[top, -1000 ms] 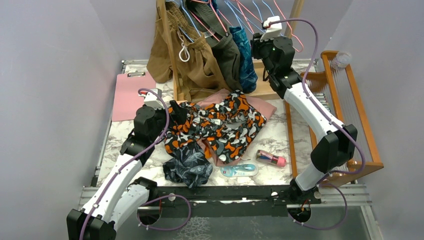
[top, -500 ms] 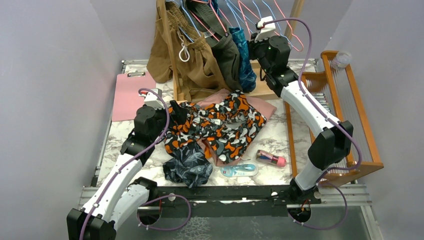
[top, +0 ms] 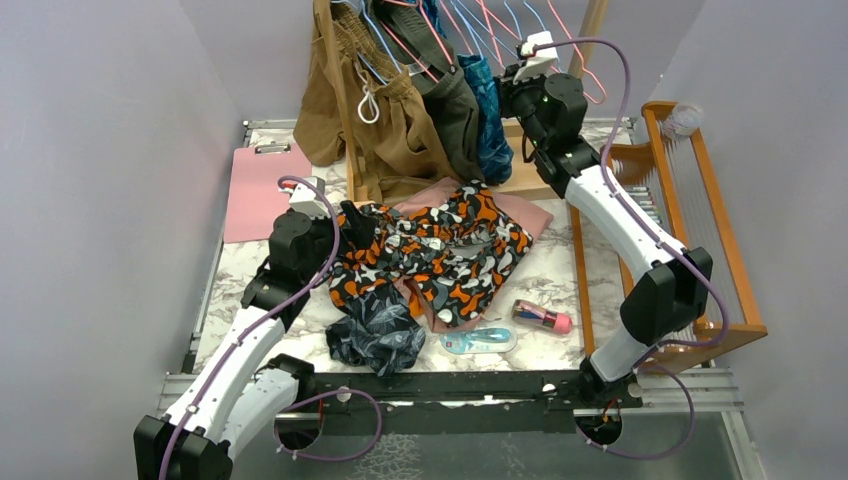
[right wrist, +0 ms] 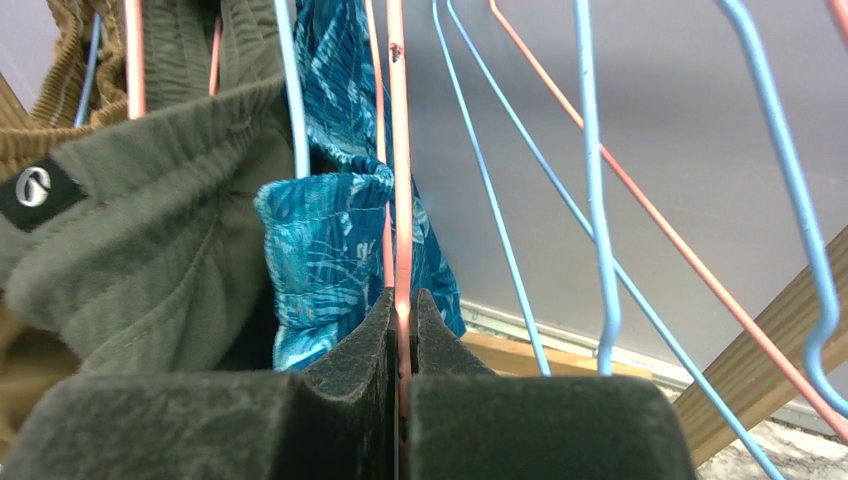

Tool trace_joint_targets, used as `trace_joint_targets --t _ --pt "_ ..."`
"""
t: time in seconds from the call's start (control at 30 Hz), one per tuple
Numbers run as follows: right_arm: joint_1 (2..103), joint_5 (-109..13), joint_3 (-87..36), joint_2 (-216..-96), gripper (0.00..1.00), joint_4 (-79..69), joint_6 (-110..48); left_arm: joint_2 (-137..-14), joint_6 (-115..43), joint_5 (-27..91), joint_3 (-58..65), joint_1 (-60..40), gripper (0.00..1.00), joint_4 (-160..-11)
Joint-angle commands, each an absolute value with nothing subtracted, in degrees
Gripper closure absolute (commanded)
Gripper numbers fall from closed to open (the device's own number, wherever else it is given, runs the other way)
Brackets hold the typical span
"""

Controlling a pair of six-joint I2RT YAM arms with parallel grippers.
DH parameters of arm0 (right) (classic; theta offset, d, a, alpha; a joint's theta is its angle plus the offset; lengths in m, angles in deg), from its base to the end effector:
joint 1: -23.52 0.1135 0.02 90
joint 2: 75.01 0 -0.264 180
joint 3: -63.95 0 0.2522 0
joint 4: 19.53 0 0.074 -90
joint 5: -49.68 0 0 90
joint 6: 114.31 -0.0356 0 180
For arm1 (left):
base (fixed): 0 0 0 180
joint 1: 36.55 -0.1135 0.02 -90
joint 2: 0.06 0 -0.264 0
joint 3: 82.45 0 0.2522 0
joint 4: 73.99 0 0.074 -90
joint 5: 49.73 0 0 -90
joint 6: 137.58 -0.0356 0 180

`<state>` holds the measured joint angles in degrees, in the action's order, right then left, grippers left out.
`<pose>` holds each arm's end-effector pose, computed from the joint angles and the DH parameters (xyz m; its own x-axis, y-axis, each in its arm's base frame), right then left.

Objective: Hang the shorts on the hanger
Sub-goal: Pick up the hanger from the clothesline.

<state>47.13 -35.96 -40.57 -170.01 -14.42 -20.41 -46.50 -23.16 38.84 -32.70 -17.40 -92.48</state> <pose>0.3684 0.1581 0.4266 0.0927 -0.0335 -0.9951 -0.3243 0.9439 -0.0620 0.1845 -0.0650 0.2907 -0.3702 -0.3089 -0.8761 0.2171 0.8882 -0.4049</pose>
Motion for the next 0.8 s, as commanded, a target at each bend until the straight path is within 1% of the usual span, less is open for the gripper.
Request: trace_joint_targets --t 0.0,0.37,0.77 --pt "46.8 -34.6 -38.9 -166.1 0.99 -22.6 -20.3 -46.6 -23.2 37.5 -32.2 -17.2 0.01 -90.4" --pt "46.8 -34.3 -35.3 -161.7 0.99 -20.2 -21.4 -46.7 -23.0 37.4 -32.2 -17.3 0.01 -90.3" --pt "46.8 -37.5 -31.4 -152.1 0.99 -10.1 -24.6 -45.1 -22.7 37.2 -32.2 -17.2 0.01 -90.4"
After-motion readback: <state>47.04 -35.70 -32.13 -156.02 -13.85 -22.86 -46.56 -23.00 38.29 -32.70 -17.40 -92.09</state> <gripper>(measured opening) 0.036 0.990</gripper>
